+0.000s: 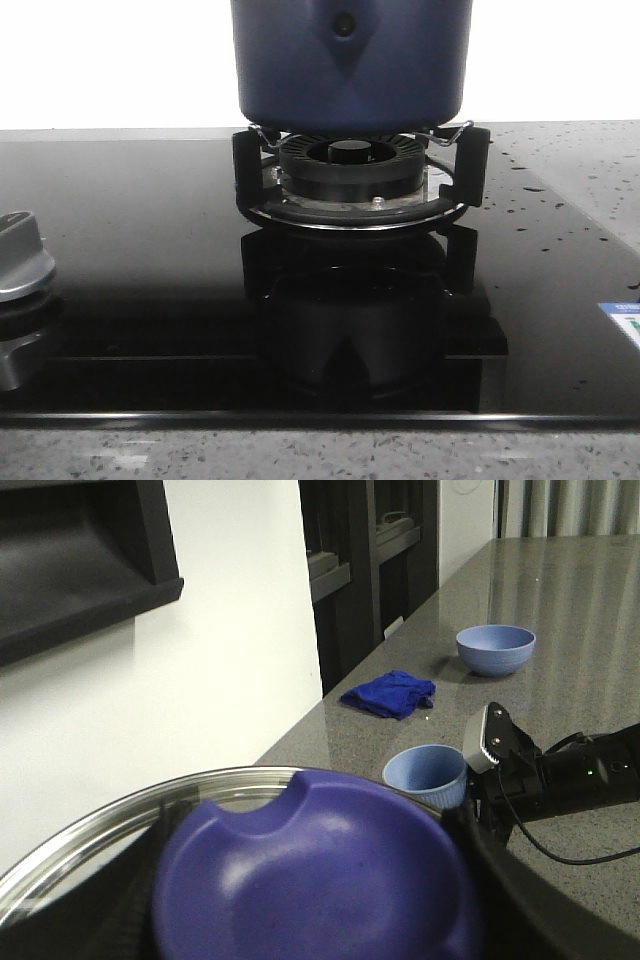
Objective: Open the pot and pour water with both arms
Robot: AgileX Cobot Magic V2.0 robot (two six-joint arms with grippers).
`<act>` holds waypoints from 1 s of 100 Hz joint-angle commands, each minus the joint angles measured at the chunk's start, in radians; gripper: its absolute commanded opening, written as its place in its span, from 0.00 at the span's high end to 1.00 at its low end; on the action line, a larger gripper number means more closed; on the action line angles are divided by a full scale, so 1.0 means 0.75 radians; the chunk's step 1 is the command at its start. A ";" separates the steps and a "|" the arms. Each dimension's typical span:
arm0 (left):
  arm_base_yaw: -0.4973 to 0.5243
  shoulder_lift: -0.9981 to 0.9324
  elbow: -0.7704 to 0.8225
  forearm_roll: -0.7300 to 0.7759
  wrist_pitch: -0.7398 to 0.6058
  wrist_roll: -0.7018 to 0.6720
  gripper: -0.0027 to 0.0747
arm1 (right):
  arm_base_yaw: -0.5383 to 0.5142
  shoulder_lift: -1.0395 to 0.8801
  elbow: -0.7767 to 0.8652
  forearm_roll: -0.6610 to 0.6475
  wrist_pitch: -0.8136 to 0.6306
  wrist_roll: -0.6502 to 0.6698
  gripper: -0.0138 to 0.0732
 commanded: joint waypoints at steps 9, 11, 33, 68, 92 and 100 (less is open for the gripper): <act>0.004 -0.001 -0.036 -0.147 -0.033 -0.009 0.70 | -0.013 -0.022 -0.029 0.009 -0.118 0.005 0.49; 0.004 0.001 -0.036 -0.147 -0.033 -0.009 0.70 | -0.013 -0.022 -0.029 0.009 -0.126 0.005 0.44; 0.004 0.002 -0.036 -0.149 -0.032 -0.009 0.70 | -0.013 -0.027 -0.029 0.009 -0.130 0.005 0.07; 0.002 0.011 -0.036 -0.190 -0.027 0.009 0.70 | -0.013 -0.204 -0.034 0.009 -0.147 0.006 0.07; -0.110 0.152 -0.038 -0.367 -0.048 0.228 0.70 | -0.013 -0.430 -0.034 0.009 -0.166 0.147 0.07; -0.152 0.219 -0.047 -0.433 -0.061 0.310 0.70 | -0.010 -0.508 -0.034 0.009 -0.166 0.182 0.07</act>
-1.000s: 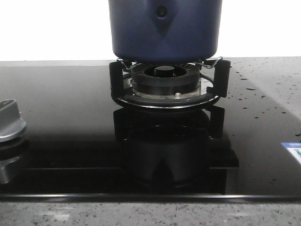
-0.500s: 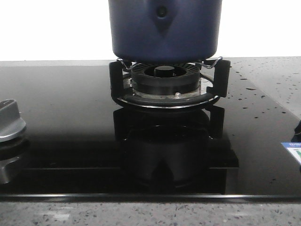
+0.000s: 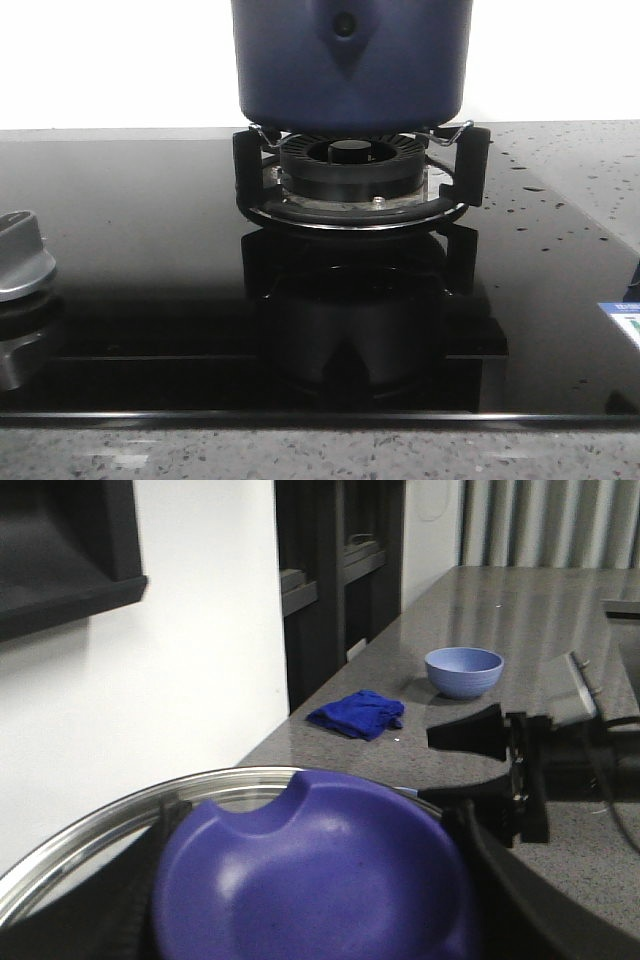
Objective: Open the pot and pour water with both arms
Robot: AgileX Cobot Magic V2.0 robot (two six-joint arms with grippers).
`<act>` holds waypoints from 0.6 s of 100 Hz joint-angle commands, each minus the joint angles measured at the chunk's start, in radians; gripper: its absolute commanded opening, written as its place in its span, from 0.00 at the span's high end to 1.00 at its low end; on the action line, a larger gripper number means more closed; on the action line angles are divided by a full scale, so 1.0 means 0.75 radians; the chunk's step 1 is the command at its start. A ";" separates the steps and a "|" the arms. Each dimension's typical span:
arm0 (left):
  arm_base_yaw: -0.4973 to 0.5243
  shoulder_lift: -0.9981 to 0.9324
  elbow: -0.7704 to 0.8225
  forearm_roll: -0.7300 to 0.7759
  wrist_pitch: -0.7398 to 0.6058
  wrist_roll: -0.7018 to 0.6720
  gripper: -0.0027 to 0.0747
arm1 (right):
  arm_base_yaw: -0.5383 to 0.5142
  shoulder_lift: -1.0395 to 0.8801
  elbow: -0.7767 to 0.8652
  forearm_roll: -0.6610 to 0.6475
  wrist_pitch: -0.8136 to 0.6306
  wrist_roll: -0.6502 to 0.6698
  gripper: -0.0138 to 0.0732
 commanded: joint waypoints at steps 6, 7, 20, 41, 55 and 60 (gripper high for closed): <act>-0.070 0.080 -0.052 -0.248 -0.057 0.121 0.70 | -0.001 -0.150 -0.034 0.011 -0.062 0.071 0.07; -0.070 0.093 -0.052 -0.262 -0.062 0.125 0.70 | 0.002 -0.157 -0.034 0.011 -0.055 0.081 0.07; -0.081 0.200 -0.054 -0.342 -0.055 0.188 0.70 | 0.050 -0.282 -0.034 0.011 0.041 0.140 0.20; -0.095 0.324 -0.054 -0.354 -0.055 0.239 0.70 | 0.099 -0.442 -0.034 0.007 0.180 0.148 0.75; -0.123 0.377 -0.054 -0.354 -0.062 0.272 0.70 | 0.099 -0.491 -0.034 0.007 0.180 0.151 0.92; -0.128 0.391 -0.054 -0.359 -0.070 0.279 0.70 | 0.099 -0.494 -0.034 0.007 0.180 0.151 0.92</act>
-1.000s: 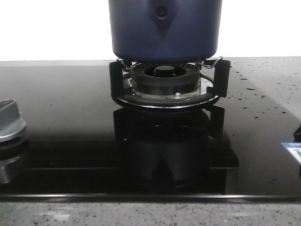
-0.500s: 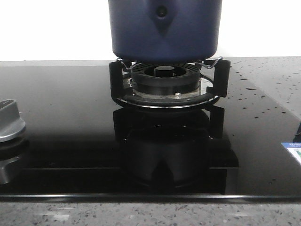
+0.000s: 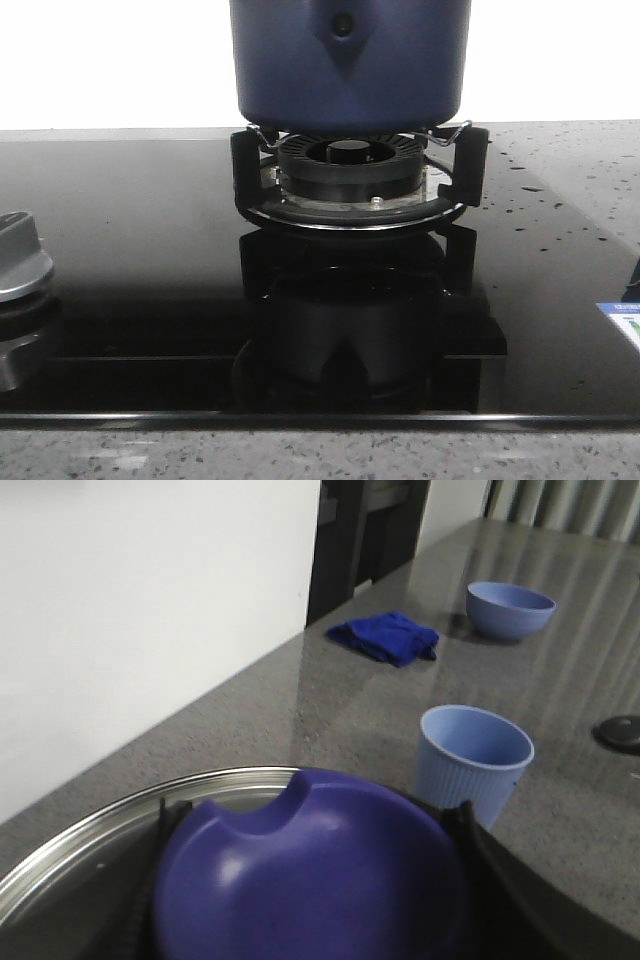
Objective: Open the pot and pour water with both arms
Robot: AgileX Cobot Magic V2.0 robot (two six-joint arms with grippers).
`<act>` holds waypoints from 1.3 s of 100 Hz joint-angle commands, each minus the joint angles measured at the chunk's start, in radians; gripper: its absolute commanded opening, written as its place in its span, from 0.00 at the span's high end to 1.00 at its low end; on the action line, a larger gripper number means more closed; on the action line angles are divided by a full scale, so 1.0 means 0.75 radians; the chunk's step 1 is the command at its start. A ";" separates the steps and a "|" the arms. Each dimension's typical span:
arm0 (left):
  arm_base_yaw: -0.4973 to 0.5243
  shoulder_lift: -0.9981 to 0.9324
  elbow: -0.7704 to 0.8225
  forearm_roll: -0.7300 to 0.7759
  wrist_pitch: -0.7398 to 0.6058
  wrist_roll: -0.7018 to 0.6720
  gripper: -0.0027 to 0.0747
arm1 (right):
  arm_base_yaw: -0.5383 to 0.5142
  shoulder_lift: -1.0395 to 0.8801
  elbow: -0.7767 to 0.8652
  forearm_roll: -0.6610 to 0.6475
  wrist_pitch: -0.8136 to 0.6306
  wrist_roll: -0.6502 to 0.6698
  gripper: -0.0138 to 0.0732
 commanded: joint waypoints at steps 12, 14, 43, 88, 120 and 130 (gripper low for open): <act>-0.021 -0.035 -0.054 -0.140 0.010 0.026 0.70 | 0.002 -0.009 -0.034 0.009 -0.033 0.002 0.92; -0.021 -0.034 -0.054 -0.139 0.002 0.026 0.70 | 0.002 -0.009 -0.034 0.009 -0.033 0.002 0.92; -0.039 0.040 -0.166 -0.143 -0.011 0.026 0.70 | 0.002 -0.009 -0.034 0.009 -0.036 0.002 0.92; -0.045 0.067 -0.173 -0.036 -0.052 -0.003 0.69 | 0.002 -0.009 -0.034 0.009 -0.036 0.002 0.92; -0.045 0.040 -0.173 -0.016 -0.060 -0.068 0.20 | 0.002 -0.009 -0.026 0.009 -0.030 0.002 0.92; -0.032 -0.023 -0.173 -0.016 -0.060 -0.068 0.25 | 0.002 -0.009 -0.026 0.009 -0.021 0.002 0.92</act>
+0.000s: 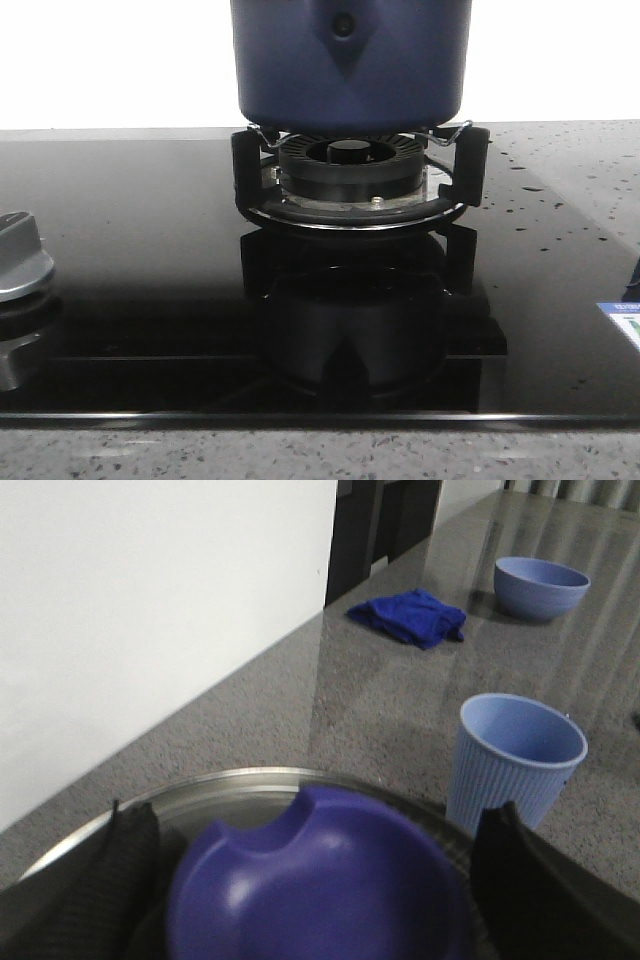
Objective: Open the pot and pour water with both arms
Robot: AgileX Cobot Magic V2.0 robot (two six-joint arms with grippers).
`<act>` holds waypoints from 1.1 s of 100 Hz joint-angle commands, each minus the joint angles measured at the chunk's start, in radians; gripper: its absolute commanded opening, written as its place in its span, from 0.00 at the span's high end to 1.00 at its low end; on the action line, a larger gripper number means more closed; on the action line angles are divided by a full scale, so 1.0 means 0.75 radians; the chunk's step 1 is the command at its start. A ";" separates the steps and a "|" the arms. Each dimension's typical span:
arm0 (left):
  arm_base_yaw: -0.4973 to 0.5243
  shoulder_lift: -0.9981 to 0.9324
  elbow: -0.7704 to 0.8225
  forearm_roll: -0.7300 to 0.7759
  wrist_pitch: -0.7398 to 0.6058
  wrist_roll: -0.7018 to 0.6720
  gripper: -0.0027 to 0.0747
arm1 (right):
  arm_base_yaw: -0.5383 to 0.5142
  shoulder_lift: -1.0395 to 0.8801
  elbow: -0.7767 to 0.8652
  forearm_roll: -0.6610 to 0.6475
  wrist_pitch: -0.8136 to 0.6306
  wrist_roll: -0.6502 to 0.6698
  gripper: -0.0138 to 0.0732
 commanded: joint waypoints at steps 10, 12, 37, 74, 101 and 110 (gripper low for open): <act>0.049 -0.224 -0.045 -0.070 -0.007 -0.076 0.37 | 0.010 0.005 -0.032 0.009 0.005 0.002 0.92; 0.062 -0.248 -0.045 -0.067 -0.019 -0.110 0.41 | 0.014 0.005 -0.032 0.009 0.019 0.002 0.92; 0.248 -0.562 0.078 0.107 -0.085 -0.325 0.75 | 0.166 0.005 -0.005 -0.168 0.072 0.002 0.92; 0.305 -1.196 0.847 0.140 -0.344 -0.333 0.77 | 0.523 0.005 0.033 -0.178 0.097 0.002 0.92; 0.305 -1.556 1.229 0.153 -0.426 -0.333 0.79 | 0.654 -0.074 0.033 -0.178 0.096 0.002 0.92; 0.305 -1.655 1.294 0.150 -0.505 -0.333 0.85 | 0.654 -0.125 0.033 -0.178 0.093 0.002 0.92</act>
